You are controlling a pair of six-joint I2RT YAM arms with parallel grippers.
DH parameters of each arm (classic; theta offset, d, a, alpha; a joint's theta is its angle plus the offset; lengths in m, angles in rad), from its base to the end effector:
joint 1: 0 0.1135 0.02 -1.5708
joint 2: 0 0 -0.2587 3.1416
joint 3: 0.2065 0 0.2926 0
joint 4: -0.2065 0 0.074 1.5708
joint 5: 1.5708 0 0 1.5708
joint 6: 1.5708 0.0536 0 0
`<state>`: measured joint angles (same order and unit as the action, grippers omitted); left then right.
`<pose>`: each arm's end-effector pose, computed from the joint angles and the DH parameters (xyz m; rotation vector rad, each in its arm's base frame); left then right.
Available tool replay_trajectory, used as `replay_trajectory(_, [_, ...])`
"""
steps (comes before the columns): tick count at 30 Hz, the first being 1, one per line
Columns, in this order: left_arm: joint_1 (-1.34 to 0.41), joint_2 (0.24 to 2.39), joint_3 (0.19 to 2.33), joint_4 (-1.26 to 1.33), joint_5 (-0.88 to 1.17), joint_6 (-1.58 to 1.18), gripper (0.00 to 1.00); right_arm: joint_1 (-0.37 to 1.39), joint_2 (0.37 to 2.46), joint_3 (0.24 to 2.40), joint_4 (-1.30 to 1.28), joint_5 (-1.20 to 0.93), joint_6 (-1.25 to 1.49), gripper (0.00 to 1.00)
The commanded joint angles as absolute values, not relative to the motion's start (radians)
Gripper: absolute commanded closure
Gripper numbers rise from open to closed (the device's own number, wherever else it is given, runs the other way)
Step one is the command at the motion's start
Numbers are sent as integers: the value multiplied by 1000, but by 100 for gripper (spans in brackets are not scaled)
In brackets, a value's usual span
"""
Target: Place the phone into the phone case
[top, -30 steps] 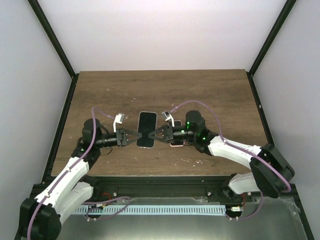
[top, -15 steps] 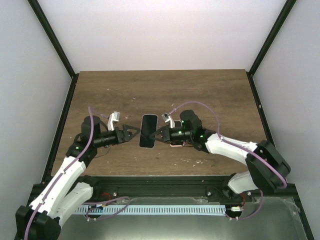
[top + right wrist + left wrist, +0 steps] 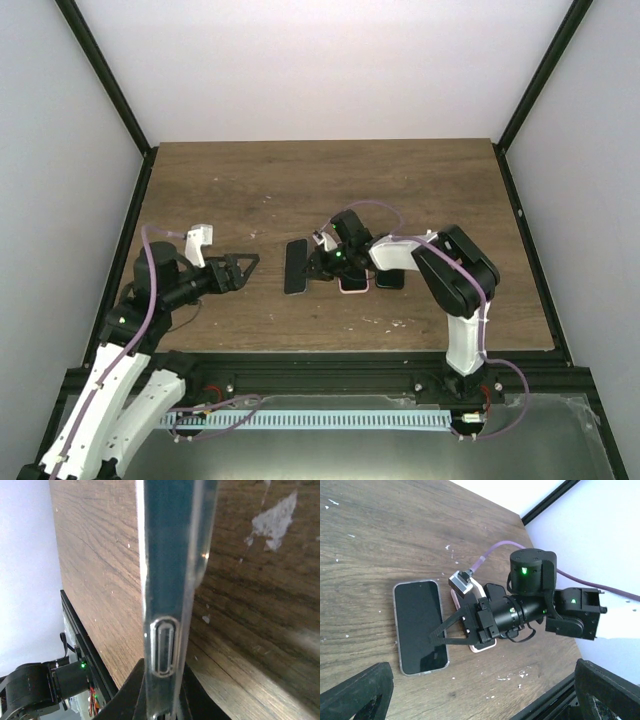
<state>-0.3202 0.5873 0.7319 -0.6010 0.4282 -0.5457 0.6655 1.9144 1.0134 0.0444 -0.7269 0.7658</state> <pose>0.1730 -0.0808 0.3034 0.0465 2.1233 -0.9655 0.2979 0.2791 0.0836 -0.2476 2.7189 1.4376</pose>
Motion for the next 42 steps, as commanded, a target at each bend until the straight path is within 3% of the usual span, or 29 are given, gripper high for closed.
replay_trajectory(1, [-319, 573, 729, -629, 411, -531, 0, 646, 1934, 1090, -6, -750, 703, 95])
replay_trajectory(8, [-319, 579, 745, -649, 408, -532, 0, 619, 1943, 1078, -51, -734, 685, 80])
replay_trajectory(20, [-319, 610, 777, -674, 380, -552, 0, 592, 1811, 1064, -176, -643, 643, 44])
replay_trajectory(22, [-319, 617, 781, -679, 362, -556, 0, 593, 1758, 1045, -192, -618, 640, 35])
replay_trajectory(25, [-319, 630, 792, -687, 338, -560, 0, 594, 1665, 1016, -225, -556, 635, 1])
replay_trajectory(42, [-319, 684, 942, -726, 292, -598, 0, 593, 1011, 944, -494, -202, 673, 0])
